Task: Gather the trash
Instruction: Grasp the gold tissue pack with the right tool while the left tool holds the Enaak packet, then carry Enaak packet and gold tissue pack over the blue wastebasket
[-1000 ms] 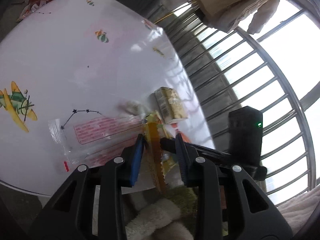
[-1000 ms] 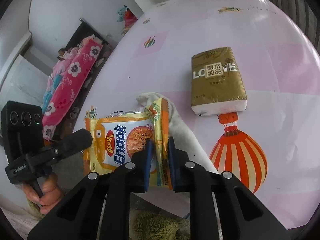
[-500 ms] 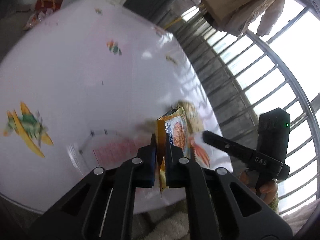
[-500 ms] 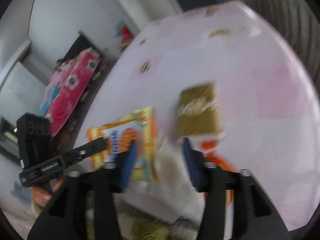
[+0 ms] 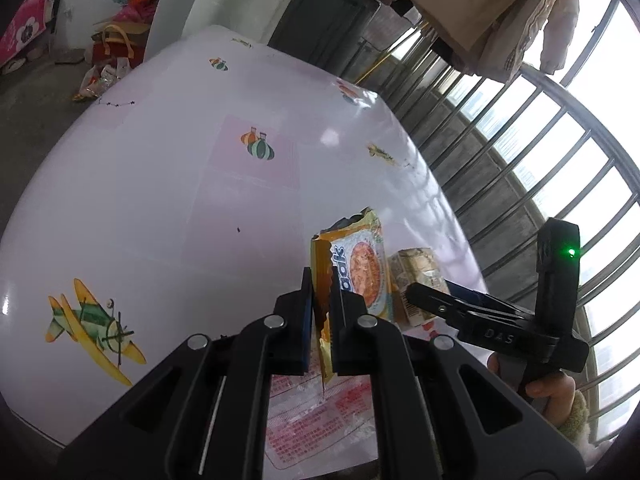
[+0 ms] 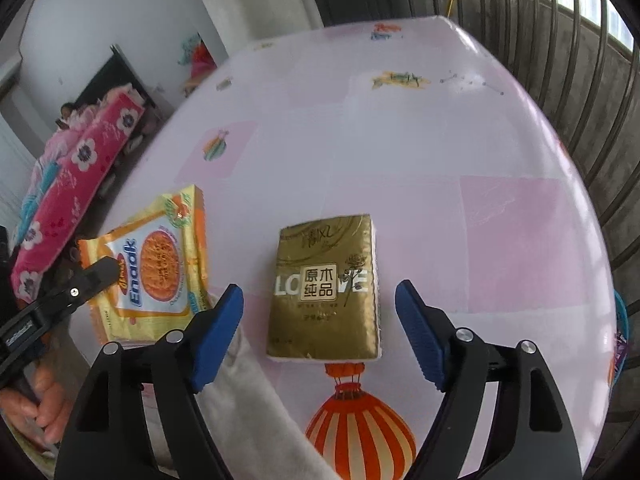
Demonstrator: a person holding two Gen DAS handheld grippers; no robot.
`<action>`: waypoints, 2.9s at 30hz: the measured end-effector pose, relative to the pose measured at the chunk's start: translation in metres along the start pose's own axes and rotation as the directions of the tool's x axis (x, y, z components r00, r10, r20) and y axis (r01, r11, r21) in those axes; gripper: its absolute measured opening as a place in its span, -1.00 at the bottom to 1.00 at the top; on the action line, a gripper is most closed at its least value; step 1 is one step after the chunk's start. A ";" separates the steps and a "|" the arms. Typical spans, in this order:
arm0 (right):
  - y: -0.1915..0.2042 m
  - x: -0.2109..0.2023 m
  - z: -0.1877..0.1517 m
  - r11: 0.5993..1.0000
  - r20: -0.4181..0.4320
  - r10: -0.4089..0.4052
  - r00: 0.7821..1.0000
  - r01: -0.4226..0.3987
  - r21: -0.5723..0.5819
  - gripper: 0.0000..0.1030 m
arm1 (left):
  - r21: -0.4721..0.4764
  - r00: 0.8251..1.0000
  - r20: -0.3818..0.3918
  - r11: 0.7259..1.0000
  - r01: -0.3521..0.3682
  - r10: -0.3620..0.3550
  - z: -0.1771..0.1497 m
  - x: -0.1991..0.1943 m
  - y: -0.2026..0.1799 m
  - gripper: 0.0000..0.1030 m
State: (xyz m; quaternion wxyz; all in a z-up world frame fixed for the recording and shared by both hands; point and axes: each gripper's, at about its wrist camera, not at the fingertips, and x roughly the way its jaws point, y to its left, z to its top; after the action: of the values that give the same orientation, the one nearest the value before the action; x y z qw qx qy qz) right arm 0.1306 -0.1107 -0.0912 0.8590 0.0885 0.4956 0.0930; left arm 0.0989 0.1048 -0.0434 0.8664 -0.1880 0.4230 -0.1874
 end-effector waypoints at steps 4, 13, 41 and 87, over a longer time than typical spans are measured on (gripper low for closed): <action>0.006 0.005 0.005 0.999 0.004 -0.039 0.999 0.039 -0.035 0.48 | -0.004 1.000 -0.007 1.000 -0.009 0.009 0.002 0.007 -0.001 -0.90; -0.002 0.001 0.001 0.996 0.011 -0.081 0.997 0.081 -0.049 0.20 | 0.020 0.999 0.002 0.999 -0.034 0.034 0.006 0.013 -0.012 -0.90; -0.064 -0.071 0.001 0.978 0.163 0.022 0.986 -0.055 0.200 -0.02 | 0.120 0.990 0.131 0.990 -0.076 0.060 0.029 -0.010 -0.056 -0.91; -0.228 -0.259 -0.101 0.813 0.443 -0.286 0.849 -0.030 0.582 -0.02 | 0.543 0.986 0.040 0.832 0.114 -0.161 0.019 0.031 -0.269 -0.92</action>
State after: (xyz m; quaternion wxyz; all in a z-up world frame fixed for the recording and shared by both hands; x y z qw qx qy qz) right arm -0.0674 -0.3891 0.0196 0.8970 0.3267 0.2592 -0.1464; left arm 0.0870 -0.1381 0.0772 0.8854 0.0250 0.3019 -0.3524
